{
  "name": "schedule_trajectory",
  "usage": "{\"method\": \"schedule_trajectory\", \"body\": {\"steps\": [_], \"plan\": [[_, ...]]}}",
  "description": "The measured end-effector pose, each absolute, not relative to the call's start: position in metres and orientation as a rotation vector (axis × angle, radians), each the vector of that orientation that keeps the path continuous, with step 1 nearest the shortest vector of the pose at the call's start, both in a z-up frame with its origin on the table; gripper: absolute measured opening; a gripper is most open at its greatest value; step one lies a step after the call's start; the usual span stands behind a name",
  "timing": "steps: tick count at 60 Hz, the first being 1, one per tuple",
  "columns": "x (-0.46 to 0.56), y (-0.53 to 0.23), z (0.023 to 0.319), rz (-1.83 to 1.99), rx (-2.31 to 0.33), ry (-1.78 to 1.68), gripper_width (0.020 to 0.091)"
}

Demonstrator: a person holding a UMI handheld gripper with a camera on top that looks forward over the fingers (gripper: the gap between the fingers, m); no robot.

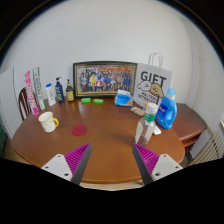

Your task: Pour water

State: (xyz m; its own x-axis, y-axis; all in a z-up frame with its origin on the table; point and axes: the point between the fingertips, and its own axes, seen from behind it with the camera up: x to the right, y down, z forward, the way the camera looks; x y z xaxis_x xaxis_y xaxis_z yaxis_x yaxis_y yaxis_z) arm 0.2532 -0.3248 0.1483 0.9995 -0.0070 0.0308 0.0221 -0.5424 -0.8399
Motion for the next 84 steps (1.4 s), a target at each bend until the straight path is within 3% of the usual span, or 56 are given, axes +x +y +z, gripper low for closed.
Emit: {"method": "schedule_trajectory", "body": {"steps": [18, 30, 34, 38, 39, 55, 63, 69, 84], "plan": [[0.376, -0.239, 0.086, -0.024, -2.061, -0.008, 0.0859], [0.394, -0.178, 0.065, 0.011, -2.003, -0.03, 0.0846], [0.392, -0.166, 0.056, 0.031, -2.002, -0.039, 0.0772], [0.387, -0.159, 0.052, 0.052, -1.995, -0.045, 0.0577], [0.386, -0.157, 0.053, 0.059, -1.989, -0.046, 0.0556], [0.388, -0.149, 0.056, 0.014, -1.962, -0.079, 0.0434], [0.39, -0.143, 0.073, -0.087, -1.954, -0.133, 0.0433], [0.386, -0.135, 0.101, -0.206, -1.935, -0.179, 0.0431], [0.315, -0.108, 0.205, -0.56, -1.818, -0.399, 0.0432]]}}
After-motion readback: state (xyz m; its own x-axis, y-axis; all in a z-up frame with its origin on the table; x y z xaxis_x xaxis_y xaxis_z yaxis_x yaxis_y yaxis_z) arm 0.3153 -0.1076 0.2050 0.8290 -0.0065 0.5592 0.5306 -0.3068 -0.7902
